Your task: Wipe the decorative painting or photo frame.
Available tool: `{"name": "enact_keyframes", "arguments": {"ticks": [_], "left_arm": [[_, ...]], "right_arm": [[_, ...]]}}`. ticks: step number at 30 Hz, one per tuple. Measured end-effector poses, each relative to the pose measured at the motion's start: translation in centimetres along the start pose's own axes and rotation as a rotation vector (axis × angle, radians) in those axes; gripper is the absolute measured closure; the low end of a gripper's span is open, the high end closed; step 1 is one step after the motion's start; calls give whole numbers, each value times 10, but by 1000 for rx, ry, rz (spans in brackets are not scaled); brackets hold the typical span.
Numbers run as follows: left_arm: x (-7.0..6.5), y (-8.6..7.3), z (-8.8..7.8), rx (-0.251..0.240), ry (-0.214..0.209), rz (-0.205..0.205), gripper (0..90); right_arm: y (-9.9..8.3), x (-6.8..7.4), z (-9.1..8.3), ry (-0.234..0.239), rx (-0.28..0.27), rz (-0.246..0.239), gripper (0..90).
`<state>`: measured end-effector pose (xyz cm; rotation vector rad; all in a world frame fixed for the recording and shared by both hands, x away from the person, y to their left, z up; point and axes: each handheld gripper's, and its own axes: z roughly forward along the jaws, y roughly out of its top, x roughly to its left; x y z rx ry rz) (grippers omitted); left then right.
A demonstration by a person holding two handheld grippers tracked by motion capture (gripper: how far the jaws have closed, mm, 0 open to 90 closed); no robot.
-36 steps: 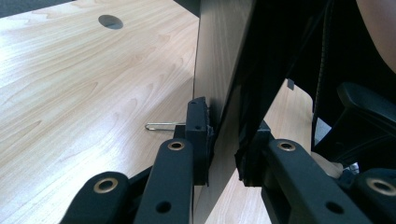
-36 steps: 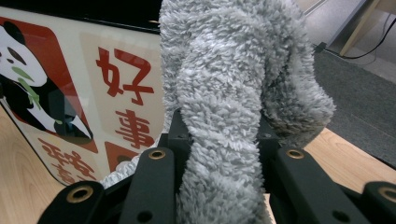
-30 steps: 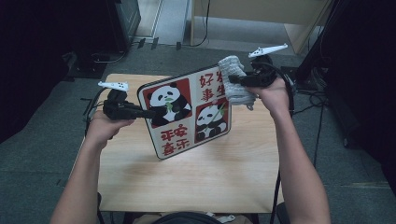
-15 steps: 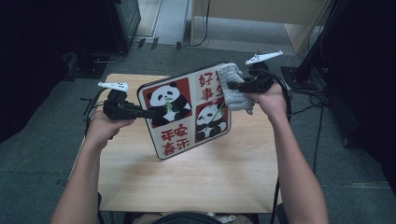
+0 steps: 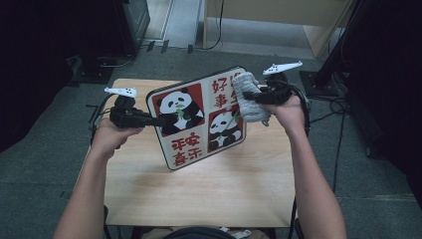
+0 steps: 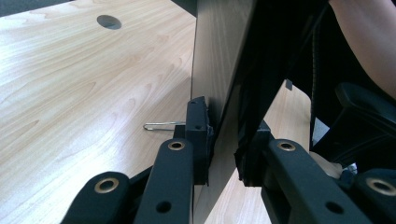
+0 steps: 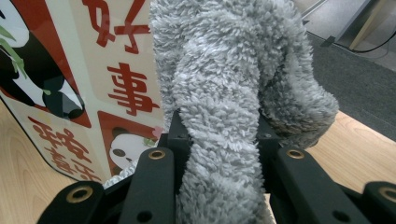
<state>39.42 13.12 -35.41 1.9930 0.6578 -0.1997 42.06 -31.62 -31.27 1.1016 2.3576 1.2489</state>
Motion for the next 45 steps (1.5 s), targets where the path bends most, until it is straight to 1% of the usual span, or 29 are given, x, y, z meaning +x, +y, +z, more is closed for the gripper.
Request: {"name": "enact_keyframes", "arguments": {"ticks": [4,13,19,28,30,39,45], "left_arm": [[0,0,0,0,0,0,782],[1,0,0,4,-1,4,783],[1,0,0,4,-2,7,783],[1,-1,-1,5,-4,11,783],[1,-1,-1,5,-4,12,783],[1,-1,0,4,-8,14,782],[1,-1,0,4,-7,14,782]], "right_arm": [[-4,0,1,-1,5,5,697],[-15,4,7,-9,23,-4,696],[-19,7,11,-9,37,-1,696],[-23,10,16,-14,65,-11,696],[-25,10,17,-16,60,-14,696],[-38,10,23,-5,54,4,693],[-46,11,27,0,66,19,691]]}}
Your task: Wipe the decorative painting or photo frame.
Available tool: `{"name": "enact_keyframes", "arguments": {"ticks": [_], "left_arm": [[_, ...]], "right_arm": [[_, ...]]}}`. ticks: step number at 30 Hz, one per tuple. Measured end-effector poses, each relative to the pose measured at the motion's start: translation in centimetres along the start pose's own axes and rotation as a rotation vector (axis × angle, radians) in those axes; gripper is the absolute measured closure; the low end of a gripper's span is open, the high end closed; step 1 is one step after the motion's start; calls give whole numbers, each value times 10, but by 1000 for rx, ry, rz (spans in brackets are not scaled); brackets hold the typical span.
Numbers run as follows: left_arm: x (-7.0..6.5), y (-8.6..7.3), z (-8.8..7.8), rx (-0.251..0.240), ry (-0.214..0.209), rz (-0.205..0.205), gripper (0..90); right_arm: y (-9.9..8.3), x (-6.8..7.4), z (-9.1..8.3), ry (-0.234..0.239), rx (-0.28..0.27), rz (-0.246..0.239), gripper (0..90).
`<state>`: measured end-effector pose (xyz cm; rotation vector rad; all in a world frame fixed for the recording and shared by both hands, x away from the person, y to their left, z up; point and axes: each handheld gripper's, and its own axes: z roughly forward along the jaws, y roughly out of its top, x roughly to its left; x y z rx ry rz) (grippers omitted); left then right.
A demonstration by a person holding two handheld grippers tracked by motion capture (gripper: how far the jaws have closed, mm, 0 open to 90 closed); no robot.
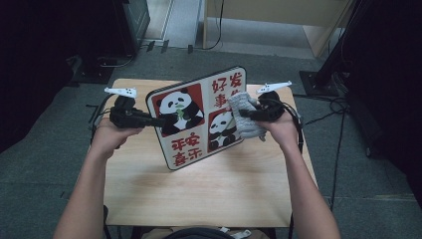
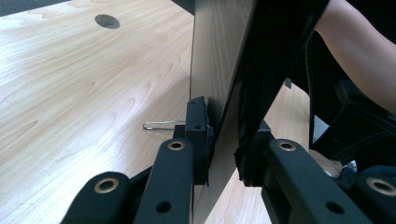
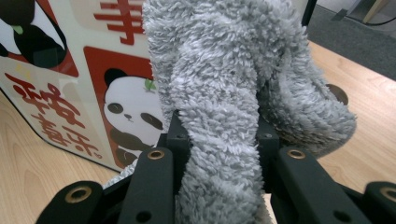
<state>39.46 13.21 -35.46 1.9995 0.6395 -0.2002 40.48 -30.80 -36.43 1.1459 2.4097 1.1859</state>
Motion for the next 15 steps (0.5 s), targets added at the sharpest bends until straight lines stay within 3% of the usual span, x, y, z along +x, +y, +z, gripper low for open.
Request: {"name": "enact_keyframes", "arguments": {"ticks": [15], "left_arm": [[0,0,0,0,-2,3,781]], "right_arm": [[-21,-3,11,11,16,29,683]]}}
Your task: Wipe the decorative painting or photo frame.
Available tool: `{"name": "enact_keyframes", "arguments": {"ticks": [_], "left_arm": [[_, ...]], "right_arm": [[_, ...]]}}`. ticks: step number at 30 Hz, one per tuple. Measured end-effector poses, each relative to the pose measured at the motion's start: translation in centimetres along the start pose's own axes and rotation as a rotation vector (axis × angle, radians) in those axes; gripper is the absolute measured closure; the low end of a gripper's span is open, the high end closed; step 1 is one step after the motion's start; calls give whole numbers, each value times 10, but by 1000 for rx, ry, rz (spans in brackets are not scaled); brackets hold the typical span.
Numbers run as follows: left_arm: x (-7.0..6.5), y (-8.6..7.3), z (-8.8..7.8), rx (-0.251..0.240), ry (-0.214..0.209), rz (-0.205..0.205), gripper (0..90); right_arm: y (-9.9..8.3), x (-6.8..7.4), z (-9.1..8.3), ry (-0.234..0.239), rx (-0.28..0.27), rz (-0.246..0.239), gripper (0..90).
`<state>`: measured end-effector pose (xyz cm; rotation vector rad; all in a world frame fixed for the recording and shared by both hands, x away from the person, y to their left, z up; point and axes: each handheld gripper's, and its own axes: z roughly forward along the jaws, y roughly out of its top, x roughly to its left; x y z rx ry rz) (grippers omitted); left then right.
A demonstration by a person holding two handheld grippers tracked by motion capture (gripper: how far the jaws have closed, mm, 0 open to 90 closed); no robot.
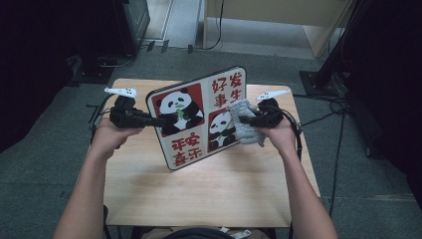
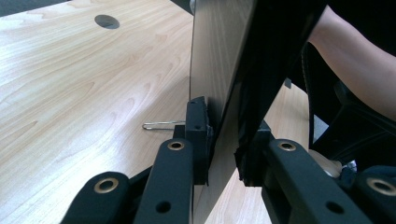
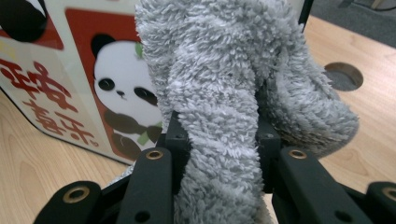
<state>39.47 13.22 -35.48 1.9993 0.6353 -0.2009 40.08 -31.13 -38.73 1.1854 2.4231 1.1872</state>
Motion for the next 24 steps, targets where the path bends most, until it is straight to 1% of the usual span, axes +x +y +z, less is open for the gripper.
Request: {"name": "enact_keyframes", "arguments": {"ticks": [7,9,18,20,24], "left_arm": [[0,0,0,1,-4,3,778],[0,0,0,0,-5,2,778],[-1,0,0,2,-4,5,777],[-1,0,0,2,-3,5,777],[-1,0,0,1,0,4,777]], "right_arm": [[-7,-1,6,-9,22,8,679],[-10,0,8,-10,20,2,678],[-21,0,15,-5,43,32,666],[-23,0,16,-6,38,32,666],[-28,0,19,-7,50,40,666]]}}
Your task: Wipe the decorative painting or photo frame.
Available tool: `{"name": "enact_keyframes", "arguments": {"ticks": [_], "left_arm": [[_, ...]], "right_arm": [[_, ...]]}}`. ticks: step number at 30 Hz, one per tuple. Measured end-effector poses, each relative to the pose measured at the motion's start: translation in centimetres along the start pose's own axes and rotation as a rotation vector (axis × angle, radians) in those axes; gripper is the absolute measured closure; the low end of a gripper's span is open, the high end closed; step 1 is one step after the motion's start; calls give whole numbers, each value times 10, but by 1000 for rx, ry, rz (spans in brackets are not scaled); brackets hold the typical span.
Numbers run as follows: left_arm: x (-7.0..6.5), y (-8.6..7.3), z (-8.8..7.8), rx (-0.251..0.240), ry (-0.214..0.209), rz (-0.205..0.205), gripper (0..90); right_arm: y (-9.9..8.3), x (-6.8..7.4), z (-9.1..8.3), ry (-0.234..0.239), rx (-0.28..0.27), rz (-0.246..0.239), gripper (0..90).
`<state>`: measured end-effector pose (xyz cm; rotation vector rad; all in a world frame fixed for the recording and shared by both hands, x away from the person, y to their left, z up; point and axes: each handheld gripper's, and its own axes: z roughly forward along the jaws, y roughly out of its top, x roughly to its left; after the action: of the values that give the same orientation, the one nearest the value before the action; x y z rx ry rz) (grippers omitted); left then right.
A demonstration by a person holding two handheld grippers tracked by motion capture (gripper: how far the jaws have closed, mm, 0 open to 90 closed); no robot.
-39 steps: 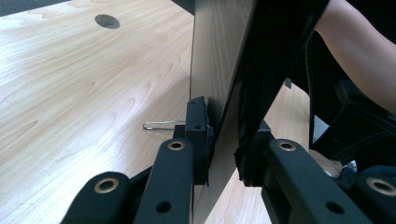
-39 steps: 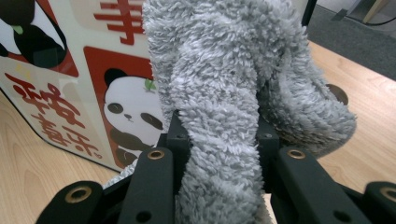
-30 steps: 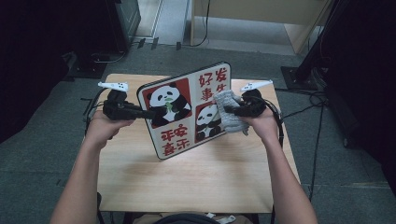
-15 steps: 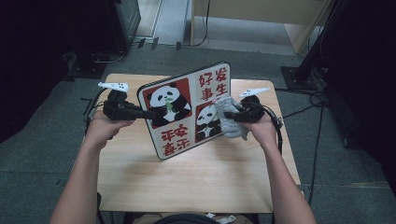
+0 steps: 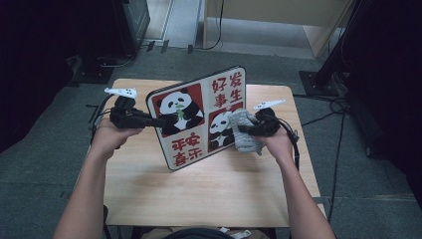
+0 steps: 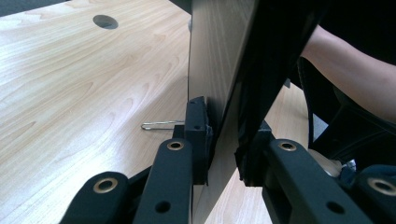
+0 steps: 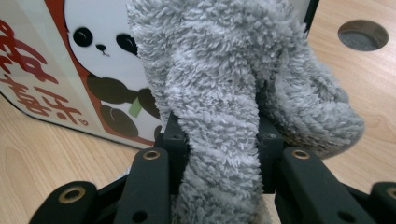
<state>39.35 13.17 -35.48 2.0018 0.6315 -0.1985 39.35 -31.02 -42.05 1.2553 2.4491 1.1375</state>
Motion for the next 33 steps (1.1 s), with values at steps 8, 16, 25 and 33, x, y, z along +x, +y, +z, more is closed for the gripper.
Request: {"name": "enact_keyframes", "arguments": {"ticks": [8,16,25,33], "left_arm": [[-1,-1,0,-4,2,-7,778],[0,-1,-1,-5,0,-6,778],[-1,0,-1,-2,2,-1,776],[-2,0,-1,-2,10,7,776]], "right_arm": [[-11,0,8,4,26,22,669],[-25,-2,16,6,46,33,669],[-37,-4,23,27,48,64,669],[-46,-5,30,38,87,84,670]]}}
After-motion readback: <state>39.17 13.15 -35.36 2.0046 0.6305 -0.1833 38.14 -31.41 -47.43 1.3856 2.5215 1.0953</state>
